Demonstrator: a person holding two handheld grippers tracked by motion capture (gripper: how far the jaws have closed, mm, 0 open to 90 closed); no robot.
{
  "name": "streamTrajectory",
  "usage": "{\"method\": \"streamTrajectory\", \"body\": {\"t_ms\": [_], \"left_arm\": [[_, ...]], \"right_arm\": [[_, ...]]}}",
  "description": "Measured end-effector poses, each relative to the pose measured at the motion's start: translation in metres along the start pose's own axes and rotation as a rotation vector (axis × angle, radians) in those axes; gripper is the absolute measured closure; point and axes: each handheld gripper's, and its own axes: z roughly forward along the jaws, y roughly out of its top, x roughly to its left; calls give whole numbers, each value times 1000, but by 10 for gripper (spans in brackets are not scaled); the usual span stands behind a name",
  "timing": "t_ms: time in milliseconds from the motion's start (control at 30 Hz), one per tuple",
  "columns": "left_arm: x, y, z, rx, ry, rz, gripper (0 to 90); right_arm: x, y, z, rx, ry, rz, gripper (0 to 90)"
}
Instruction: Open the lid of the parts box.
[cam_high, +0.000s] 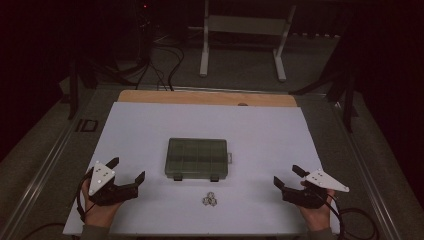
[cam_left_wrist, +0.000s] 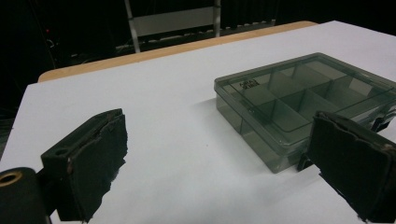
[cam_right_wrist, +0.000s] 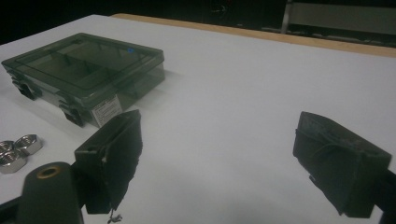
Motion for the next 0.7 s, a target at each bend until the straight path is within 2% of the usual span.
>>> {"method": "streamTrajectory", "body": {"t_ms": [433,600,700], "left_arm": [[2,0,-2,-6,-6,-17,58],[1,1,-2,-14,-8,-37,57],[-2,2,-1,-6,-20,-33,57]], "right_arm": [[1,1,0,-1,-5,-7,153],[2,0,-1,7,-10,-8,153],[3,2,0,1,-18,8,153]]}}
